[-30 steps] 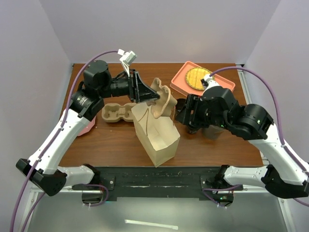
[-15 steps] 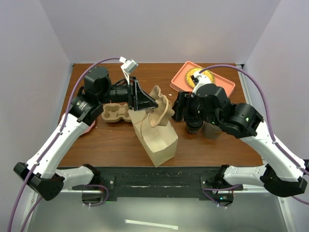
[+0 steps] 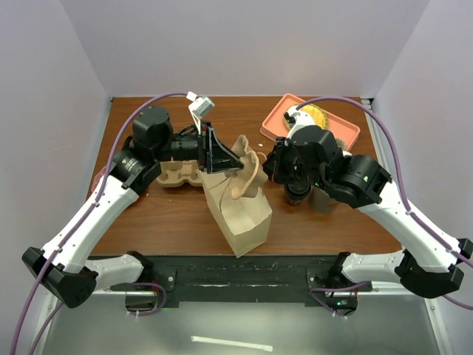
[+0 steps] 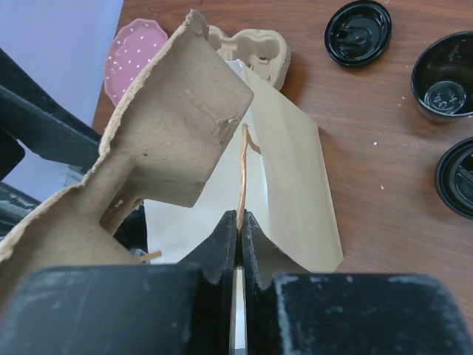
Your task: Pack the takeout coffee
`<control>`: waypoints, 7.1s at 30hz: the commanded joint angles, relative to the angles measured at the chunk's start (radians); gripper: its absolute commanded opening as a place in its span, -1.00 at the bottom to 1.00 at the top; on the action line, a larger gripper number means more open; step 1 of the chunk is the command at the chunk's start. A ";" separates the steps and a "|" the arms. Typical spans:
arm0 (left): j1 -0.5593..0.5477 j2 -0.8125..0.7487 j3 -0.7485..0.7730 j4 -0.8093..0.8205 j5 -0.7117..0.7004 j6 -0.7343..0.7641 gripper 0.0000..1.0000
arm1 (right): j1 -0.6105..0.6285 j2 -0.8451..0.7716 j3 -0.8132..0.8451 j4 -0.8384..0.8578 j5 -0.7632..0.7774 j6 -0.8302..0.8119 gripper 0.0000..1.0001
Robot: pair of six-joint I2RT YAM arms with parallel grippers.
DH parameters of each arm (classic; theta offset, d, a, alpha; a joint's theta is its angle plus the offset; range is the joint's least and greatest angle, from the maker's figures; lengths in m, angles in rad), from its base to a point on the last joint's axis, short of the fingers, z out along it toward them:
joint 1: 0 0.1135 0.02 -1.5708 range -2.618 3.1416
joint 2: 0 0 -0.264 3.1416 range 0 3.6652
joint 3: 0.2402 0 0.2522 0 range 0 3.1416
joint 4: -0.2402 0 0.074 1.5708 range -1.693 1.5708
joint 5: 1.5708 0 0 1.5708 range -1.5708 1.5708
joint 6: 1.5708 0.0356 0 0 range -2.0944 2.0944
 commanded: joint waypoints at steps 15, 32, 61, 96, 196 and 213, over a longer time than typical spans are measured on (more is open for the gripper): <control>-0.090 0.028 0.014 0.197 0.056 -0.034 -0.45 | 0.004 -0.010 0.018 0.034 0.096 0.048 -1.00; -0.099 0.034 0.115 -0.307 -0.275 0.312 -0.52 | 0.004 -0.005 0.047 0.016 0.111 0.031 -1.00; -0.113 0.026 0.163 -0.449 -0.206 0.215 -0.54 | 0.002 0.009 0.027 0.037 0.157 -0.022 -1.00; -0.121 0.054 0.207 -0.657 -0.217 0.246 -0.60 | 0.002 0.056 0.071 0.031 0.225 -0.025 -1.00; -0.178 0.103 0.416 -0.867 -0.603 0.114 -0.43 | 0.002 0.013 0.005 0.134 0.172 -0.171 -1.00; -0.176 0.065 0.468 -0.686 -0.701 -0.073 -1.00 | 0.002 -0.038 0.085 0.271 0.247 -0.252 -1.00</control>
